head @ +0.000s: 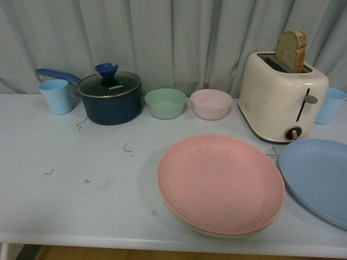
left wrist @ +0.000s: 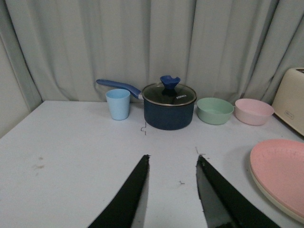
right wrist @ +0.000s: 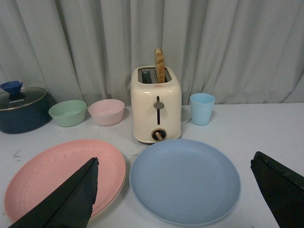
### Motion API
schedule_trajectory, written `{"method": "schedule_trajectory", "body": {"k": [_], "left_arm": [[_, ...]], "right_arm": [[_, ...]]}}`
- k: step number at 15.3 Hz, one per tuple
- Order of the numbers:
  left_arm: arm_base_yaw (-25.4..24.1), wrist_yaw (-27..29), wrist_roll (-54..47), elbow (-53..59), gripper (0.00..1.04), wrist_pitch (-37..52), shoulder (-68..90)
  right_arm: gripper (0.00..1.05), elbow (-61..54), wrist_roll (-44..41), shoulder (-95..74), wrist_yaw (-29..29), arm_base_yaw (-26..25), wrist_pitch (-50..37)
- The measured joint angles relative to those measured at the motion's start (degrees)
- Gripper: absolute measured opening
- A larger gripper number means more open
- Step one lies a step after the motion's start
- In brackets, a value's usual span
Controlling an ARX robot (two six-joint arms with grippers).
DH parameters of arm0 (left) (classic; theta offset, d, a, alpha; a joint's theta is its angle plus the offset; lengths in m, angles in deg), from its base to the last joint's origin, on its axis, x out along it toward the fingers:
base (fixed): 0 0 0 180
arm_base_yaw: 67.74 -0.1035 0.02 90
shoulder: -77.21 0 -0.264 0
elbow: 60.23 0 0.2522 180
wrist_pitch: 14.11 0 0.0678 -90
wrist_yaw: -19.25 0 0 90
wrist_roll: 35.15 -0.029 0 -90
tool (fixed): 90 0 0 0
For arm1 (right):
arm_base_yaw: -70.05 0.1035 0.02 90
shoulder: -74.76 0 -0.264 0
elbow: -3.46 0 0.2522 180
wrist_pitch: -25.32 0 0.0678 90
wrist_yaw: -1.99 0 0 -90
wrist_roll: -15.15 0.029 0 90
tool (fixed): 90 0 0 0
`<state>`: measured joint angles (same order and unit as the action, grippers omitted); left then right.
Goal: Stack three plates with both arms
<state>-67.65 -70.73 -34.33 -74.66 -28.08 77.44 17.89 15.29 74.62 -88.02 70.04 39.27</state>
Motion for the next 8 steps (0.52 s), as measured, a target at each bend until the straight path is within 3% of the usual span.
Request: {"method": "schedule_trajectory", "body": {"k": [1, 3, 5, 6, 7, 8], "left_arm": [[0.0, 0.0, 0.0, 0.0, 0.45, 0.0, 0.0], [0.0, 0.0, 0.0, 0.0, 0.62, 0.0, 0.0], [0.0, 0.0, 0.0, 0.0, 0.85, 0.0, 0.0], [0.0, 0.0, 0.0, 0.0, 0.94, 0.0, 0.0], [0.0, 0.0, 0.0, 0.0, 0.98, 0.0, 0.0], [0.0, 0.0, 0.0, 0.0, 0.98, 0.0, 0.0]], "right_arm": [[0.98, 0.0, 0.0, 0.0, 0.0, 0.0, 0.0], [0.98, 0.0, 0.0, 0.0, 0.0, 0.0, 0.0], [0.98, 0.0, 0.0, -0.1, -0.1, 0.0, 0.4], [0.98, 3.3, 2.0, -3.8, -3.4, 0.1, 9.8], [0.98, 11.0, 4.8, -23.2, -1.4, -8.1, 11.6], [0.98, 16.0, 4.7, -33.4, 2.6, -14.4, 7.2]]}}
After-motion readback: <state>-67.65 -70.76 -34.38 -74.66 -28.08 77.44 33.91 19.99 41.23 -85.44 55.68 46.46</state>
